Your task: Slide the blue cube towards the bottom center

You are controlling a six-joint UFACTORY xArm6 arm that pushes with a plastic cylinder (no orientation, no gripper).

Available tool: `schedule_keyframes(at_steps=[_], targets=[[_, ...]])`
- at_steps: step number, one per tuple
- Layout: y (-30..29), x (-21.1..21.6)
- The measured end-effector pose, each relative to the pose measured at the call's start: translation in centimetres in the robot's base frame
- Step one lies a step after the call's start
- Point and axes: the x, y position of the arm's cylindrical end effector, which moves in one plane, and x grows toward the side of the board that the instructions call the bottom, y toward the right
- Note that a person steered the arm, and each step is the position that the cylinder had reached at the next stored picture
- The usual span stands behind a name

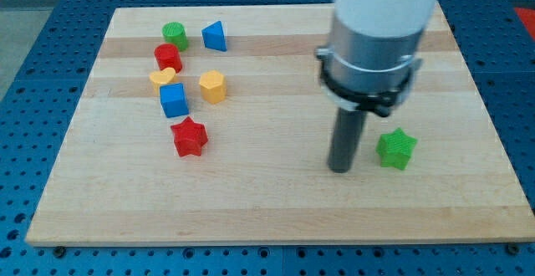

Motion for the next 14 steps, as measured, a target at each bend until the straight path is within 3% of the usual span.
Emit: schedule_keyframes(at_steps=[3,4,6,8,11,14], targets=[[-21.6,0.0],[-27.1,-3.1],[-27.4,-13.3],[-21.4,-13.1],[-21.3,-11.4],[-14.7,-7.1]])
